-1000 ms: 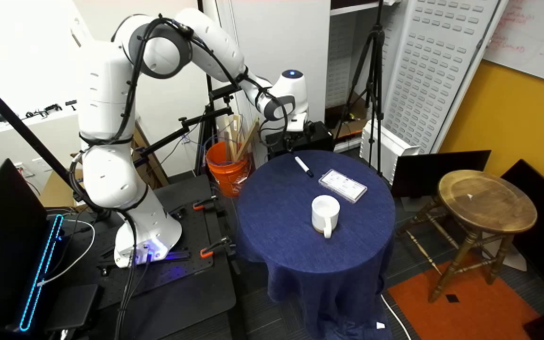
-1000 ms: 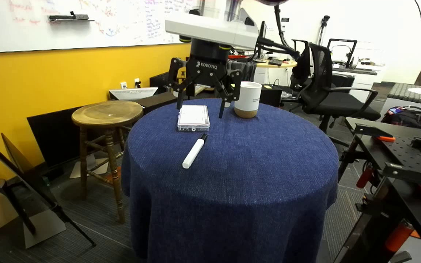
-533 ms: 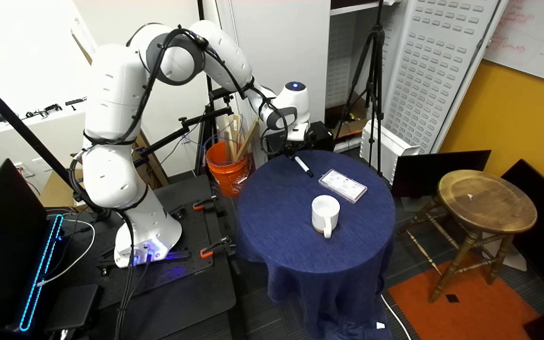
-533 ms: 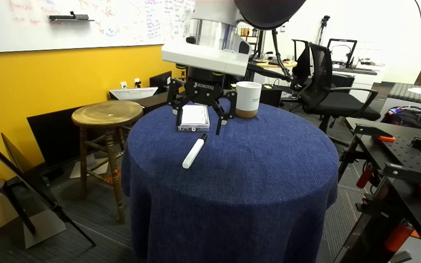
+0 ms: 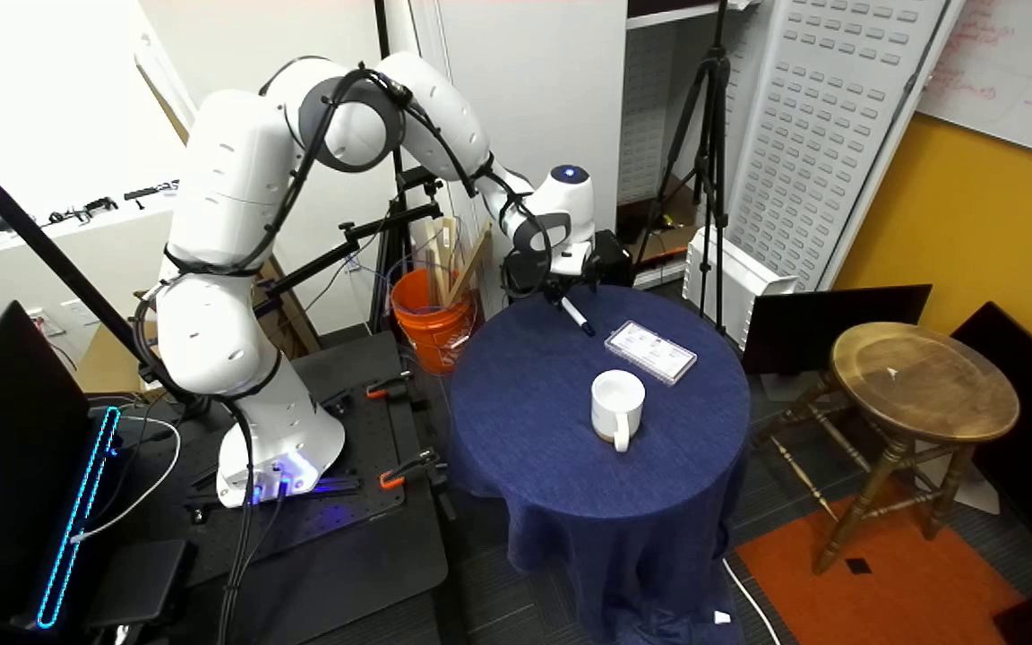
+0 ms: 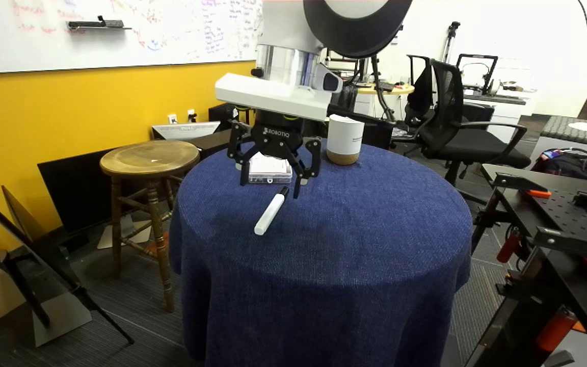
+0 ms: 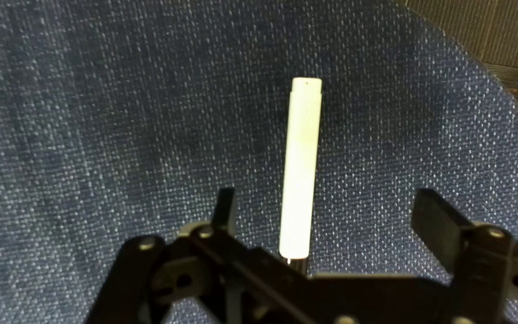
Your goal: Put the marker inside the mug cup
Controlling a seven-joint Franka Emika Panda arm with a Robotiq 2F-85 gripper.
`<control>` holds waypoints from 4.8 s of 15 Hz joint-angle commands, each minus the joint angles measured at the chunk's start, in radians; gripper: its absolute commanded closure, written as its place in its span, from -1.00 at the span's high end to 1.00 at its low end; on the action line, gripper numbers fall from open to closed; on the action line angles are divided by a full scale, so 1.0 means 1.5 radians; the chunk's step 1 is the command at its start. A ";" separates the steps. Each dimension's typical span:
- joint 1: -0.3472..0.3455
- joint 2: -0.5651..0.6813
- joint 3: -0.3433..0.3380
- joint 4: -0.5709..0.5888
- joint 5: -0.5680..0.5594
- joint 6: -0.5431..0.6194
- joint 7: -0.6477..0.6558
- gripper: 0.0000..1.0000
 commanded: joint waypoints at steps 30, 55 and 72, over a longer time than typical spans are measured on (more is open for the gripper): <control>0.003 0.075 -0.002 0.079 0.026 -0.024 0.004 -0.44; 0.098 -0.059 -0.105 -0.038 -0.056 0.008 0.074 -0.90; 0.151 -0.242 -0.167 -0.109 -0.505 -0.184 0.491 -0.90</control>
